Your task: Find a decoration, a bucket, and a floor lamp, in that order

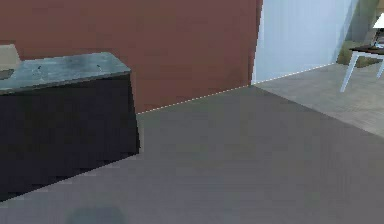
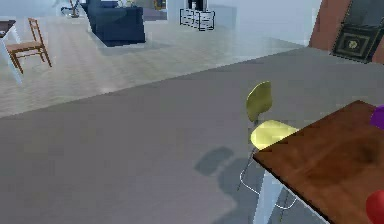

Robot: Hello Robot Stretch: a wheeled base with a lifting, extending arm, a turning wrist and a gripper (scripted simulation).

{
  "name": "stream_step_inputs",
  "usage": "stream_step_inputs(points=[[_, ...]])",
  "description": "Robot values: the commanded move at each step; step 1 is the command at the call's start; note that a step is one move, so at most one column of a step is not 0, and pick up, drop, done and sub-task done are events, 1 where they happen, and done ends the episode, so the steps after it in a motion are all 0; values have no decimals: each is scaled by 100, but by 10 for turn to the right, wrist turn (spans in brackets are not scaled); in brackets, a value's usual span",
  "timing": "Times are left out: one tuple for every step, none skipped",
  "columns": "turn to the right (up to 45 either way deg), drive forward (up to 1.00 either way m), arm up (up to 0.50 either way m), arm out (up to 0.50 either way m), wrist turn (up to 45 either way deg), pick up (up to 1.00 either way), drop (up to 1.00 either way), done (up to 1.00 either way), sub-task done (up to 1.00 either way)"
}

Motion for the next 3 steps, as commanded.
stream_step_inputs(points=[[0,15,0,0,0,0,0,0,0],[450,0,0,0,0,0,0,0,0],[450,0,0,0,0,0,0,0,0]])
